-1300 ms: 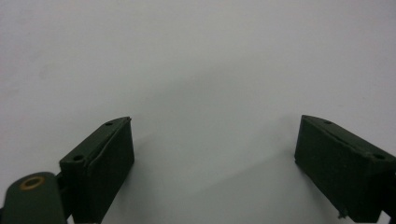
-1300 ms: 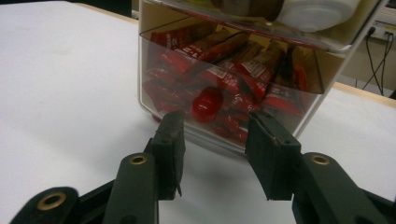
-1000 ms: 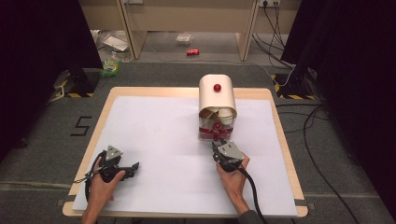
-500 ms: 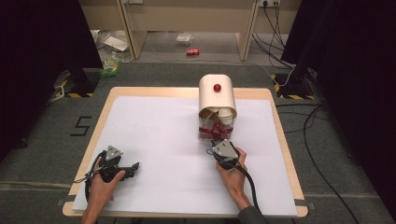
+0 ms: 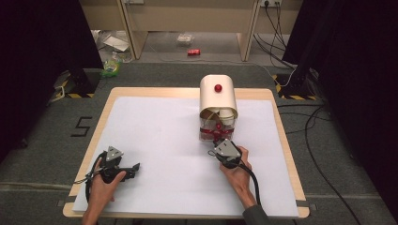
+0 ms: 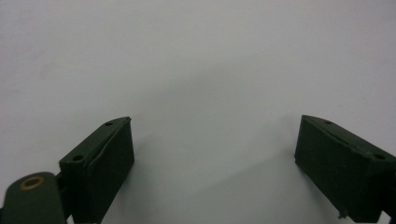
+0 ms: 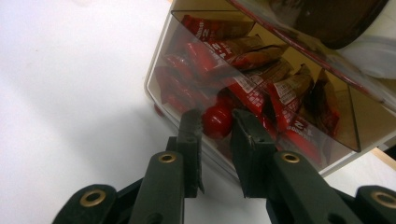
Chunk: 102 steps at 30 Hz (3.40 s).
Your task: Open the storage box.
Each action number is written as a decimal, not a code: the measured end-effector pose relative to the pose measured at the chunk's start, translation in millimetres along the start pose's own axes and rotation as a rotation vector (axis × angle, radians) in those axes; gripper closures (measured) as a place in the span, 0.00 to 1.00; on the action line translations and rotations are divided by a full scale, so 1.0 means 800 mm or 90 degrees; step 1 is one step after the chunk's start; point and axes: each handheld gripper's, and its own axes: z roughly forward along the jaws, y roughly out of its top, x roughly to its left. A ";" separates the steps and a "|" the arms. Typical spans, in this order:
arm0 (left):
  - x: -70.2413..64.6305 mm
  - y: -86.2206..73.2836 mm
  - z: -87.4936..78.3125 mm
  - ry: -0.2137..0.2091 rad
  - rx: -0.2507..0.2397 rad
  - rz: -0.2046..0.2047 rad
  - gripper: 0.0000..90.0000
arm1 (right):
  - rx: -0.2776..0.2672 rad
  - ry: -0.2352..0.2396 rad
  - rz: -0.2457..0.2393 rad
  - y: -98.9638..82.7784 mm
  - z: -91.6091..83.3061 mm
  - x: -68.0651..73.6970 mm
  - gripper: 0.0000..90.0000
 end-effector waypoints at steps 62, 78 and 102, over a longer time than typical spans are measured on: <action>0.000 0.000 0.000 0.002 0.000 0.001 0.12 | -0.058 0.099 -0.020 0.034 -0.016 -0.029 0.64; 0.000 0.000 0.000 0.001 0.000 0.001 0.12 | -0.043 0.164 -0.039 0.033 -0.003 -0.034 0.70; -0.001 0.000 0.000 0.004 -0.001 0.005 0.12 | -0.082 0.251 -0.035 0.024 -0.029 -0.050 0.98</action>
